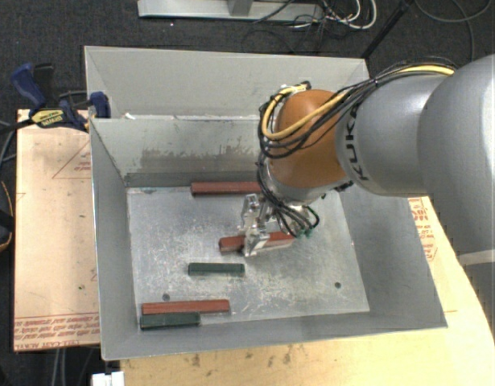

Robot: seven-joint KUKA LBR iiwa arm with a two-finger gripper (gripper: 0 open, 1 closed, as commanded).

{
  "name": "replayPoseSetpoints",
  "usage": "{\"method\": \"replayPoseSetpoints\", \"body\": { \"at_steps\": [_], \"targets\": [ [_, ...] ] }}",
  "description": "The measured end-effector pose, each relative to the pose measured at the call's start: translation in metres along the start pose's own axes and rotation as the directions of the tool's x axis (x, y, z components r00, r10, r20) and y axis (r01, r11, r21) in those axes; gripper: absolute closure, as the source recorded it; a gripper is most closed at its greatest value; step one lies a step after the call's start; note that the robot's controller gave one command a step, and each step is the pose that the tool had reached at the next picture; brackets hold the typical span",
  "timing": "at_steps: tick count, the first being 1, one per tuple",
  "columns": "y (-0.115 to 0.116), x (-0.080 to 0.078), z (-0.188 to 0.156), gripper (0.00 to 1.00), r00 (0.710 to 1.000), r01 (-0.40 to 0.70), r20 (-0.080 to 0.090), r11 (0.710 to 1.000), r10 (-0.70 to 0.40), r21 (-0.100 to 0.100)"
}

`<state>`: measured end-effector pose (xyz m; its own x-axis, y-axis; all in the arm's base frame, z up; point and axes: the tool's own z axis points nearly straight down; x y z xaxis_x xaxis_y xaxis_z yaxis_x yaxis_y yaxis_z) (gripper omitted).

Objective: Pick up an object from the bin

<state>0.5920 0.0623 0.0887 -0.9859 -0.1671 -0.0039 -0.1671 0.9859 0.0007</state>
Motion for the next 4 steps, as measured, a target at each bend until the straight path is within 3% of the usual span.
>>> {"method": "replayPoseSetpoints", "body": {
  "at_steps": [1, 4],
  "targets": [
    [0.000, 0.000, -0.019, 1.00, 1.000, 0.000, -0.007, 1.000, 0.000, 0.000],
    [0.000, -0.002, -0.071, 1.00, 1.000, 0.000, -0.003, 1.000, 0.000, 0.000]
  ]
}}
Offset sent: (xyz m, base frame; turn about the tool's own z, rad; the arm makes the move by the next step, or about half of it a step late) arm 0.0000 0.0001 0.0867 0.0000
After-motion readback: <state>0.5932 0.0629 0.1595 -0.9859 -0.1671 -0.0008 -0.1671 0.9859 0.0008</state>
